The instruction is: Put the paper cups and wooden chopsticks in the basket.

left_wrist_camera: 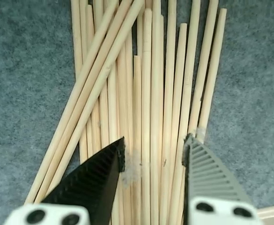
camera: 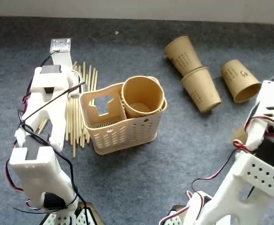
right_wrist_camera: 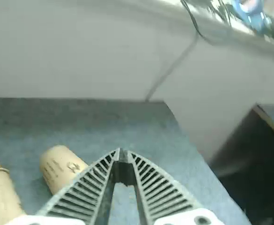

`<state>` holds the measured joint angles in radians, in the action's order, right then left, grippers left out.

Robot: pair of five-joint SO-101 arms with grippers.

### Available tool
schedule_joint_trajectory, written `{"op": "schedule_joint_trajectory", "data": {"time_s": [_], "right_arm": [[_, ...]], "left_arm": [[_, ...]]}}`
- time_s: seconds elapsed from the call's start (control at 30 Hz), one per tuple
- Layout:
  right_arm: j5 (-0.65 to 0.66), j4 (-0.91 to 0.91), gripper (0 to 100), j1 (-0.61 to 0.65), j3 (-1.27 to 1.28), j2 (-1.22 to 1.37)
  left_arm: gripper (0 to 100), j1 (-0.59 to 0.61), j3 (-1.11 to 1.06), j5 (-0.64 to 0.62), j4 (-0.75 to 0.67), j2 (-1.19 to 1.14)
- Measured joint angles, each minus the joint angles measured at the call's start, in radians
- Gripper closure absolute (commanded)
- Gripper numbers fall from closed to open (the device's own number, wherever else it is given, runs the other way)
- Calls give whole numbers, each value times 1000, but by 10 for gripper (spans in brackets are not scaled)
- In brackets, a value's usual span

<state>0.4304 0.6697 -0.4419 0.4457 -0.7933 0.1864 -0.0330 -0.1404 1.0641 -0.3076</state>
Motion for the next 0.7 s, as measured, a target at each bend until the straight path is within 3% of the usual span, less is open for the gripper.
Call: {"op": "schedule_joint_trajectory", "data": {"time_s": [0.17, 0.27, 0.4, 0.53, 0.7], "right_arm": [[15, 226, 994, 209, -315, -2], [15, 334, 994, 219, -396, -14], [15, 423, 989, 77, -370, -14], [69, 417, 988, -89, -166, -5], [86, 187, 902, -186, 261, 101]], "left_arm": [[776, 0, 0, 0, 0, 0], [776, 0, 0, 0, 0, 0], [776, 0, 0, 0, 0, 0], [776, 0, 0, 0, 0, 0], [777, 0, -9, 0, 0, 0]]}}
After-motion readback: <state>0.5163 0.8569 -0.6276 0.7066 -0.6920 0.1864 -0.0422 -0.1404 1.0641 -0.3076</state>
